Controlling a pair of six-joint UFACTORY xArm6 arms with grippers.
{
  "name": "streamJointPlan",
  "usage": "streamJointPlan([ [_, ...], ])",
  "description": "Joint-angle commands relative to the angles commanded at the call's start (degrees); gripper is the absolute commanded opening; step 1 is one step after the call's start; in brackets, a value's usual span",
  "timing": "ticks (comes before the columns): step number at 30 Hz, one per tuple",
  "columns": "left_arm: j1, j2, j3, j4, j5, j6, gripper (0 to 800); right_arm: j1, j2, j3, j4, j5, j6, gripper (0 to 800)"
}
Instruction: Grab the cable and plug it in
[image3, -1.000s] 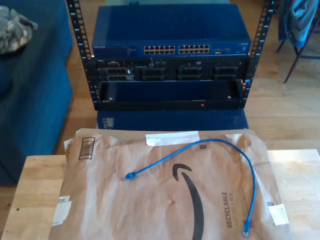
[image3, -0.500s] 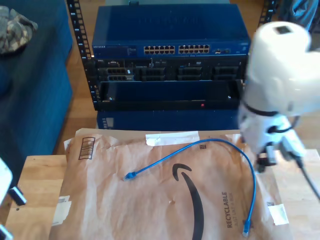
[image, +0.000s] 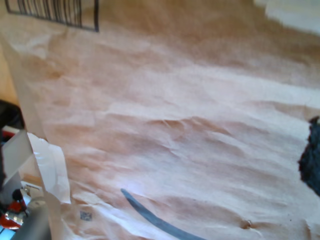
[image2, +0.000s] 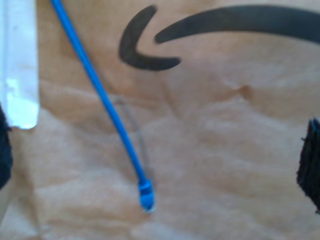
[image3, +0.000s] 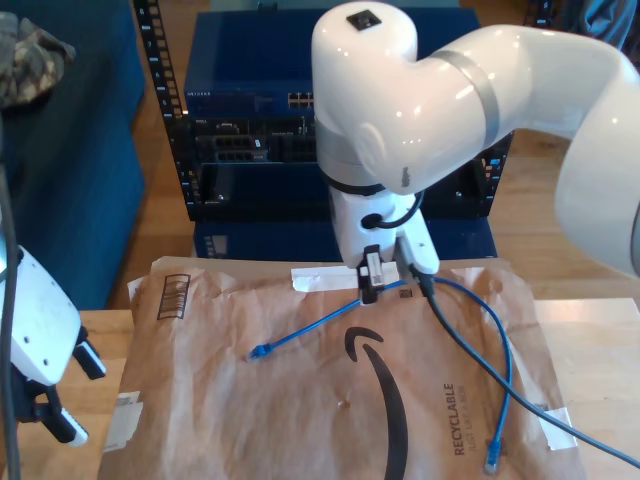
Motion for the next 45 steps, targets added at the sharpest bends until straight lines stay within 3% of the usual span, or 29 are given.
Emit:
streamJointPlan([
  [7,0.0,1.8,0.4,0.0,-1.8,0.0,800,2.2,5.9,-0.4,-0.1,-8.0,-0.2,794],
  [23,-4.1,4.9,0.4,-0.1,-4.4,-2.9,800,10.3,17.6,-0.4,-0.9,-9.9,-0.3,758],
  [37,-4.1,5.4,0.4,-0.1,-4.4,-2.9,800,8.5,19.0,-0.3,-2.2,-14.6,0.3,732],
  [45,-4.0,5.4,0.5,-0.2,-4.4,-2.9,800,7.8,20.4,-1.0,-6.3,-14.5,6.6,731],
])
